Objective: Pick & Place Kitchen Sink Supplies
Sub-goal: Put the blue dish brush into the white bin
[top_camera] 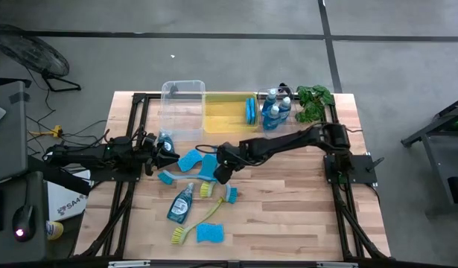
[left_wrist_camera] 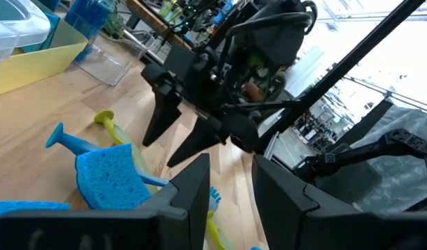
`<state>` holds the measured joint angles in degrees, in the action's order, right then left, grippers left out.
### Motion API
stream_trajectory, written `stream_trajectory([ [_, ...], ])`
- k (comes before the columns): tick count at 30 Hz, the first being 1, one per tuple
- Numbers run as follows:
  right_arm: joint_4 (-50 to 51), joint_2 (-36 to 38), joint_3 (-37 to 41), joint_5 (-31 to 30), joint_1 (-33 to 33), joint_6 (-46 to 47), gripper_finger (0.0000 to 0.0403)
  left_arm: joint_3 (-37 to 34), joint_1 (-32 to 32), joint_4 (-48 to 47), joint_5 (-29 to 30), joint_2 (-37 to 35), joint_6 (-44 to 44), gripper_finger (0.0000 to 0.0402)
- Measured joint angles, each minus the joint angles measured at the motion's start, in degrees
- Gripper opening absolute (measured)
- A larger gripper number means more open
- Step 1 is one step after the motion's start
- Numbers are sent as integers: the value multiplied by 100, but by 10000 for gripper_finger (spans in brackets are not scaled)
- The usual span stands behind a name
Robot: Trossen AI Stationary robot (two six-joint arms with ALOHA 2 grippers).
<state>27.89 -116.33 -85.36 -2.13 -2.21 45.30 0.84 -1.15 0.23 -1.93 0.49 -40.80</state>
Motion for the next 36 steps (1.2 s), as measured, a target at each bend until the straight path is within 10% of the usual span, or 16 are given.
stream_trajectory([
  [36, -530, -455, -9, -358, -73, -638, 162, 0, 0, -1, 0, 1, 0, 105],
])
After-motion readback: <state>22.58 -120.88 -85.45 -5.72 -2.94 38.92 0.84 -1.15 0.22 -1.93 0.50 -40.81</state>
